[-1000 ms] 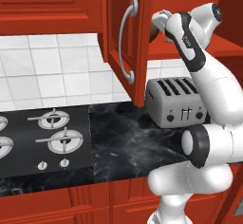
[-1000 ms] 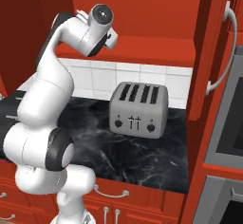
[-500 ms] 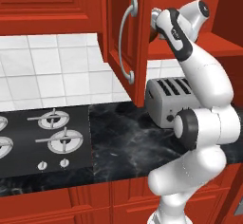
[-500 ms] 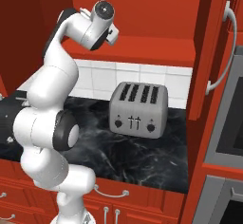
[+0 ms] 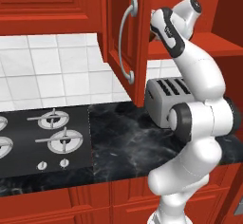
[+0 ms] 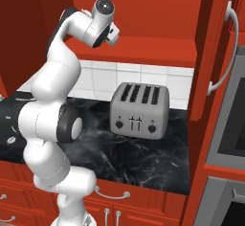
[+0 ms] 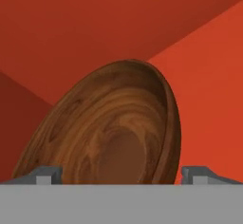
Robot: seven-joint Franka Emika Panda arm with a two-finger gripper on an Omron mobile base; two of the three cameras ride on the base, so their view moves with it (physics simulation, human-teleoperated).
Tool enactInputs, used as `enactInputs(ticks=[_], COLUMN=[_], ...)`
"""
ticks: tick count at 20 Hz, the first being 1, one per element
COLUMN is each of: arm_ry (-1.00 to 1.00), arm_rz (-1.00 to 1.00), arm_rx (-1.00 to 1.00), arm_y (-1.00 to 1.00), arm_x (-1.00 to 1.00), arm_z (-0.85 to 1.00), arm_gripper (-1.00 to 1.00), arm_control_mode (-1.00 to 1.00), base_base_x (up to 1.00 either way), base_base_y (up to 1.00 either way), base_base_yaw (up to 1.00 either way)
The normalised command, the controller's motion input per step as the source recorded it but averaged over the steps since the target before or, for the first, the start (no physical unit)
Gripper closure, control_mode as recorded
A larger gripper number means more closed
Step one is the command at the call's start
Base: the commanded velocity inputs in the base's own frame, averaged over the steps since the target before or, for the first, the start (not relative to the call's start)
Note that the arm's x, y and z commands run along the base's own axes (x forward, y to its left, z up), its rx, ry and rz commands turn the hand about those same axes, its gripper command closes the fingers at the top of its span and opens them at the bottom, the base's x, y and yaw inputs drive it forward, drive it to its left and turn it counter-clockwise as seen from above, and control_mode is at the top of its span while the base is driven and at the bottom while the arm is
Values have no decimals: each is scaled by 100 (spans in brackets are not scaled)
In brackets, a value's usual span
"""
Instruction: Take the smaller bowl and place it next to the appetizer plate on the dining counter , and place the larger bowl next to the plate with cooked food.
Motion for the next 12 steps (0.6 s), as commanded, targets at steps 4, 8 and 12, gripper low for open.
enactInputs(ticks=[4,8,12], arm_ry=[9,1,-3], arm_rz=[0,0,0], arm_rx=[-3,-1,0], arm_y=[18,3,1], arm_x=[18,3,-2], arm_z=[-21,-7,0], arm_gripper=[100,100,100], arm_control_mode=[-100,-100,-100], base_base_x=[0,0,0], base_base_y=[0,0,0], base_base_yaw=[0,0,0])
